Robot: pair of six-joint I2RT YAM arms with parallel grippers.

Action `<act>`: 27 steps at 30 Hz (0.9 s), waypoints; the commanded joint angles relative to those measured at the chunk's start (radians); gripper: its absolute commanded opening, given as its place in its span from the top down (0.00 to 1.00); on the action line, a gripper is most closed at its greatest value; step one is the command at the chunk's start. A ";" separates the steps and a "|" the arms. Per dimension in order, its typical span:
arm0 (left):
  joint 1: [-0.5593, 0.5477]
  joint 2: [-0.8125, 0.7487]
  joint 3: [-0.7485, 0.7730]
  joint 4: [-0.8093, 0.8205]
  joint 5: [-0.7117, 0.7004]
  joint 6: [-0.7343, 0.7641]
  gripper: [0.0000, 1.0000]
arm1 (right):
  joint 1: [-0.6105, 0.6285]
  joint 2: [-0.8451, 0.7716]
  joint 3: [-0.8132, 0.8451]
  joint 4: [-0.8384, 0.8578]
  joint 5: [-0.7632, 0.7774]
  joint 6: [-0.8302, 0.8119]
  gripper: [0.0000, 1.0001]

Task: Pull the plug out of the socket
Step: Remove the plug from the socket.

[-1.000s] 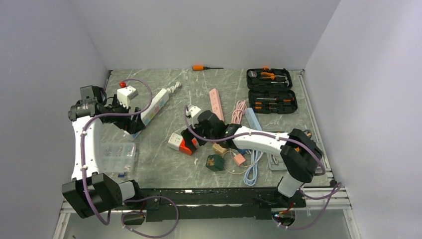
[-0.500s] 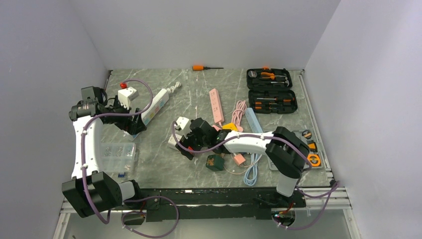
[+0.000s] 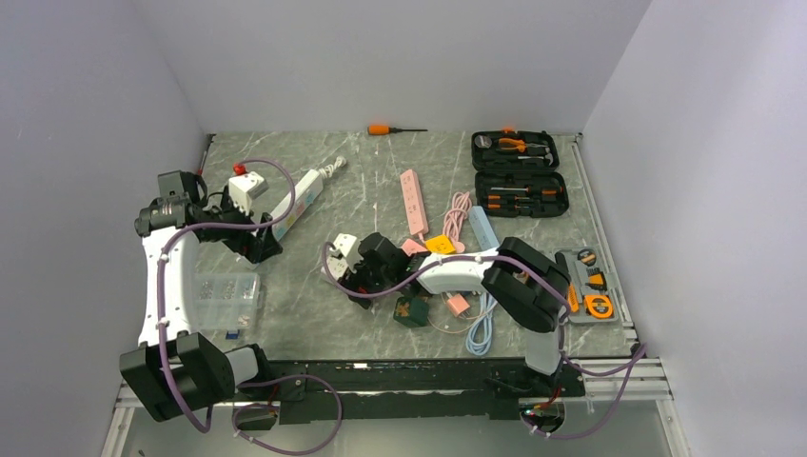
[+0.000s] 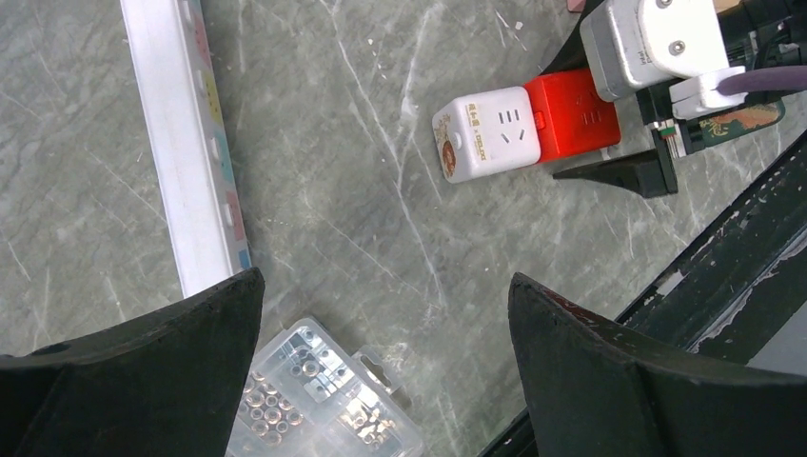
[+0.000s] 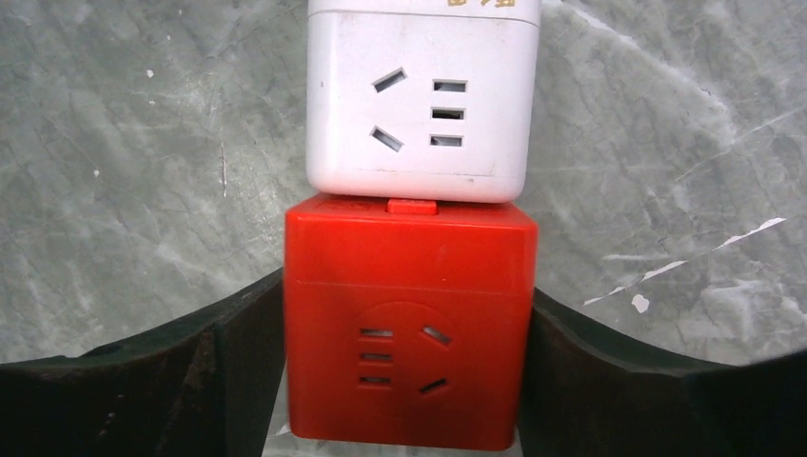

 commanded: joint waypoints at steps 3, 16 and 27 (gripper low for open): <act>0.002 -0.037 -0.002 0.004 0.053 0.054 0.00 | -0.001 0.016 0.006 0.057 -0.026 -0.002 0.43; 0.000 -0.088 -0.034 0.016 0.095 0.180 0.01 | -0.106 -0.152 0.065 -0.142 -0.244 0.078 1.00; -0.009 -0.177 -0.011 -0.043 0.150 0.490 0.01 | -0.174 -0.326 0.082 -0.283 -0.361 0.125 1.00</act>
